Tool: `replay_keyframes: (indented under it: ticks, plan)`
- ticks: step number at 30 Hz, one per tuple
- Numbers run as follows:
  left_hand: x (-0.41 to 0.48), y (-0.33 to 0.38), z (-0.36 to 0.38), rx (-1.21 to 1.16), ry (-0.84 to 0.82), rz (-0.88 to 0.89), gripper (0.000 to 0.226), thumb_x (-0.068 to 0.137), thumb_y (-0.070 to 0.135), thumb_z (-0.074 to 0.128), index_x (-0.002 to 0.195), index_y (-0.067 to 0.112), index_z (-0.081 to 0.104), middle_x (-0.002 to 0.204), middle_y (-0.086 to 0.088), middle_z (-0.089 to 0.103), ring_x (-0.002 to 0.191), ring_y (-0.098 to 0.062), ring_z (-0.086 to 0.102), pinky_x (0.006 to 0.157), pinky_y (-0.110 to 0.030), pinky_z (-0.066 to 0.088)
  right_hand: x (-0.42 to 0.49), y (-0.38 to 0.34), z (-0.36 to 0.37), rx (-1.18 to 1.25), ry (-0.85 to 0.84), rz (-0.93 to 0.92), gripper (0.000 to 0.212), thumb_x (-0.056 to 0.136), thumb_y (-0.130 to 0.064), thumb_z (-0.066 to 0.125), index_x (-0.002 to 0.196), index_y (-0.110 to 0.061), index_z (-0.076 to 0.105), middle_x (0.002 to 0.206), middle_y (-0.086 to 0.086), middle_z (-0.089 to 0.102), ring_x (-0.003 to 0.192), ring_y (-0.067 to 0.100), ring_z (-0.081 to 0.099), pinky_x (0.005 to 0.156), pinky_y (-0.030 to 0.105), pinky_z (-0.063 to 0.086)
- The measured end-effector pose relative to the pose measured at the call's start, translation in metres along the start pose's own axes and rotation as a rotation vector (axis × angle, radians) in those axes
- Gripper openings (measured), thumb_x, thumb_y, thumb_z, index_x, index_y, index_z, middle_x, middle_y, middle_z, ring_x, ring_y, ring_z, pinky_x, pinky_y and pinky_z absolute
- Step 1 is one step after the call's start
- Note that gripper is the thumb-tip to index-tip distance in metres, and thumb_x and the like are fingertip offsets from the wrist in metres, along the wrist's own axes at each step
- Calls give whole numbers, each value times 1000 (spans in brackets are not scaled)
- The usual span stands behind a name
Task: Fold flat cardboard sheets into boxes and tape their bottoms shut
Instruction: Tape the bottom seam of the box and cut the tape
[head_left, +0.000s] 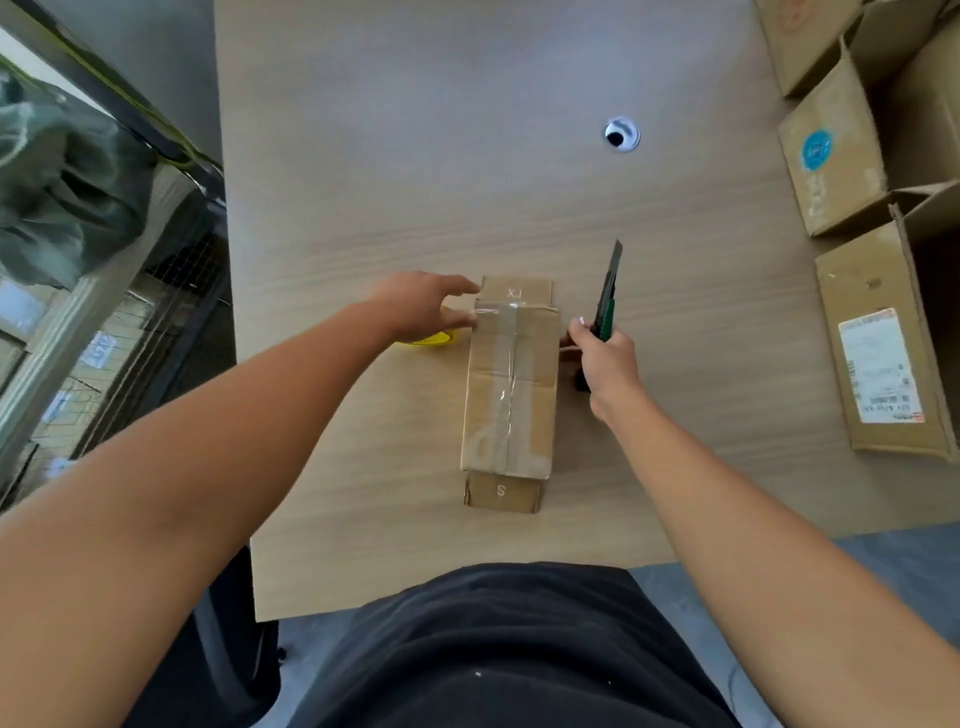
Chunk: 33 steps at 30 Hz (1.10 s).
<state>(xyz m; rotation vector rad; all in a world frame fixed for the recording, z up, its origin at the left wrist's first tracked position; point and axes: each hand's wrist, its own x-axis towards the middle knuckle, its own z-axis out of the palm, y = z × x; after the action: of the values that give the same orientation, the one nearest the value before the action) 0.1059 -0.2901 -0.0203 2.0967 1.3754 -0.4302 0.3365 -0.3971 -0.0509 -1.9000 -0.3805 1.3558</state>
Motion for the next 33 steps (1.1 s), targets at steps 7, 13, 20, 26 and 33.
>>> replay_keyframes:
  ticks: [7,13,20,26,33]
  plan:
    - [8,-8,10,-193,-42,97,34,88,52,68,118,36,62,120,20,68,113,-13,62,89,-28,42,20,-4,7,-201,-44,98,31,94,-46,65,94,-18,53,73,1,54,59,16,48,54,24,39]
    - [4,-3,23,-228,6,45,34,89,54,66,118,36,60,114,18,71,102,-15,62,85,-32,46,-3,-32,-2,-475,36,-202,37,94,-48,54,107,-19,34,85,-1,53,67,20,51,65,40,45]
    - [-6,-6,31,-220,116,-16,49,83,66,65,114,29,62,115,10,69,107,-19,63,89,-38,53,-68,4,38,-1106,-177,-401,54,105,-48,35,107,-4,66,121,9,51,118,26,40,104,41,38]
    - [-47,-33,50,-513,199,9,35,93,43,64,118,20,63,109,-1,67,98,-22,62,85,-35,50,-88,12,56,-1134,-157,-303,58,103,-48,33,107,-5,72,138,5,36,133,27,27,116,41,26]
    - [-55,-37,37,-361,62,-22,32,89,47,67,110,23,62,87,1,68,61,-12,64,66,-29,53,-102,11,83,-1269,-147,-195,58,101,-51,29,119,-9,66,150,9,22,140,31,17,116,54,25]
